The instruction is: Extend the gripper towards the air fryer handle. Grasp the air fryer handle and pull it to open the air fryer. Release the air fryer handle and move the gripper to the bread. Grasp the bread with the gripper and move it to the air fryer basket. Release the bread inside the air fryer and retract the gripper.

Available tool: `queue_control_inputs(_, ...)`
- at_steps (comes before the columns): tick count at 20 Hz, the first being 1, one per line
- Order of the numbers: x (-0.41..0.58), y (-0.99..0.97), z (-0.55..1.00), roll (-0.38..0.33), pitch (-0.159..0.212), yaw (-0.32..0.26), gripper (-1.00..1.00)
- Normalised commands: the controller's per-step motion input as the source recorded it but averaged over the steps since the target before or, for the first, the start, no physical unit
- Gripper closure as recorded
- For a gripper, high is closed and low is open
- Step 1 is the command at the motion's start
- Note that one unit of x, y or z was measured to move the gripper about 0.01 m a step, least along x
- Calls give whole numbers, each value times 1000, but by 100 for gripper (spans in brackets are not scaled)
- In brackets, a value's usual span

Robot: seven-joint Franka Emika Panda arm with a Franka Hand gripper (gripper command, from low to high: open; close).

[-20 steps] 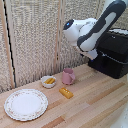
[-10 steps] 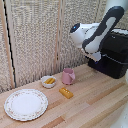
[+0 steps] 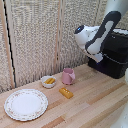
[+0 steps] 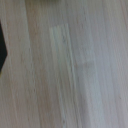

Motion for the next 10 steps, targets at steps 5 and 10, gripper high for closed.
queue_control_inputs(5,-47,-516,0,-151,1,164,-100)
queue_control_inputs(10,-146,-465,13,-162,68,138,-100)
